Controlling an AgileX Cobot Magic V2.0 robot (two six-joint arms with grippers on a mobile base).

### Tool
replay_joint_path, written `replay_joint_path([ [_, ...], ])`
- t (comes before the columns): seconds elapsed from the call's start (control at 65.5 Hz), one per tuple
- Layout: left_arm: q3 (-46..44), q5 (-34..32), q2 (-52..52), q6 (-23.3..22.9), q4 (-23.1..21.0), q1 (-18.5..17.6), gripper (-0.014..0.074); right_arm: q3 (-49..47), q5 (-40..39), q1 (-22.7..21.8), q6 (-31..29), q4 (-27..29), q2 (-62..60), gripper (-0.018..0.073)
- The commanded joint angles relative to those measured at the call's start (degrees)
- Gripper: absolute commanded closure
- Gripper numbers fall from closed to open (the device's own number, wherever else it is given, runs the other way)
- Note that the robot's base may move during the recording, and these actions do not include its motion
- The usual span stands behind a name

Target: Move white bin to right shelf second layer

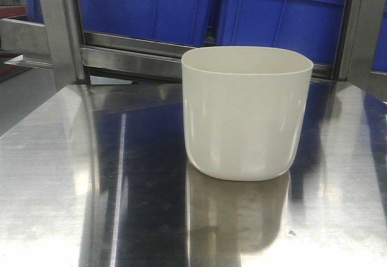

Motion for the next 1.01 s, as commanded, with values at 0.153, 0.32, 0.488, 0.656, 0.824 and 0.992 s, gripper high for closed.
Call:
replay_joint_path([
  [0.153, 2.1, -4.9, -0.2, -0.2, 0.0, -0.2, 0.0512, -1.2, -5.1, -0.2, -0.2, 0.2, -0.6, 0.0503],
  [0.32, 2.1, -4.9, -0.2, -0.2, 0.0, -0.2, 0.0512, -1.2, -5.1, -0.2, -0.2, 0.2, -0.6, 0.0503],
  [0.488, 2.1, -4.9, -0.2, -0.2, 0.0, -0.2, 0.0512, -1.2, -5.1, -0.2, -0.2, 0.2, -0.6, 0.0503],
  [0.656, 2.1, -4.9, -0.2, -0.2, 0.0, -0.2, 0.0512, -1.2, -5.1, -0.2, -0.2, 0.2, -0.6, 0.0503],
  [0.824, 2.1, -4.9, -0.2, -0.2, 0.0, -0.2, 0.0512, -1.2, -5.1, -0.2, -0.2, 0.2, -0.6, 0.0503],
  [0.992, 2.1, -4.9, -0.2, -0.2, 0.0, -0.2, 0.0512, -1.2, -5.1, -0.2, -0.2, 0.2, -0.6, 0.0503],
])
